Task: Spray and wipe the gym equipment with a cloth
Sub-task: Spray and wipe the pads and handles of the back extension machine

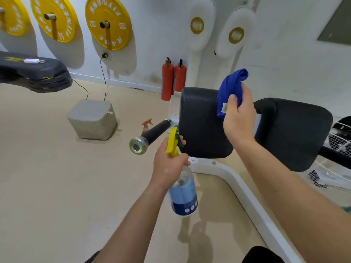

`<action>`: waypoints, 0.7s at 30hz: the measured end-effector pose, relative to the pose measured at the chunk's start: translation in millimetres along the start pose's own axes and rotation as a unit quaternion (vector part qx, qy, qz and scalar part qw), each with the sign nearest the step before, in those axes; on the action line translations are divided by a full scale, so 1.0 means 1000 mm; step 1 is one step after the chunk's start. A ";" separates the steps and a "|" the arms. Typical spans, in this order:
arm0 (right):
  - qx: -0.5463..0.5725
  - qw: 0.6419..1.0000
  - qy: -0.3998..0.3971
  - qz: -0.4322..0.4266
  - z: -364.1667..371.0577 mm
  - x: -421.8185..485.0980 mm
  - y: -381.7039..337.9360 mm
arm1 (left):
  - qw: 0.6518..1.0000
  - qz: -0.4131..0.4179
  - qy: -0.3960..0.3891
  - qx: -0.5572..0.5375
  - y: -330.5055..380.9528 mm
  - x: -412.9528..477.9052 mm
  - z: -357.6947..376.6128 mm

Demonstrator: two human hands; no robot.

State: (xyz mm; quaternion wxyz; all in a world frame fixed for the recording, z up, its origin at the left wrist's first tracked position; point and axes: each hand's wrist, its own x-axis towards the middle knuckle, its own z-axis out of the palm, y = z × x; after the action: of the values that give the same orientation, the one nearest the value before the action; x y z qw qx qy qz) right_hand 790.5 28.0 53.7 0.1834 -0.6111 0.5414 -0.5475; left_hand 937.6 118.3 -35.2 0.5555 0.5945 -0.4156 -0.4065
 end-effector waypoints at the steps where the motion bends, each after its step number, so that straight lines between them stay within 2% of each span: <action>1: -0.027 1.000 -0.008 -0.005 0.002 0.003 -0.001 | 1.000 -0.008 -0.004 -0.024 0.003 0.002 0.000; 8: -0.151 0.986 -0.046 -0.062 0.012 0.021 -0.021 | 0.982 -0.066 -0.041 -0.170 0.014 0.005 -0.005; 16: -0.220 0.955 -0.086 -0.177 0.044 0.040 -0.050 | 0.976 -0.106 -0.050 -0.184 0.007 0.007 -0.020; 19: -0.267 0.920 -0.160 -0.239 0.056 0.045 -0.052 | 0.979 -0.108 -0.072 -0.158 0.002 0.006 -0.028; 21: -0.338 0.864 -0.245 -0.283 0.064 0.041 -0.040 | 0.984 -0.096 -0.084 -0.125 -0.008 0.005 -0.036</action>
State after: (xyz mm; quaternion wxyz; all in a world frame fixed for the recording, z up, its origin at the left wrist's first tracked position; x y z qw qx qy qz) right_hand 857.3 -16.7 84.4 -0.0700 -0.8769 0.4349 -0.1924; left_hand 973.3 124.9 -41.7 0.5468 0.5218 -0.3473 -0.5551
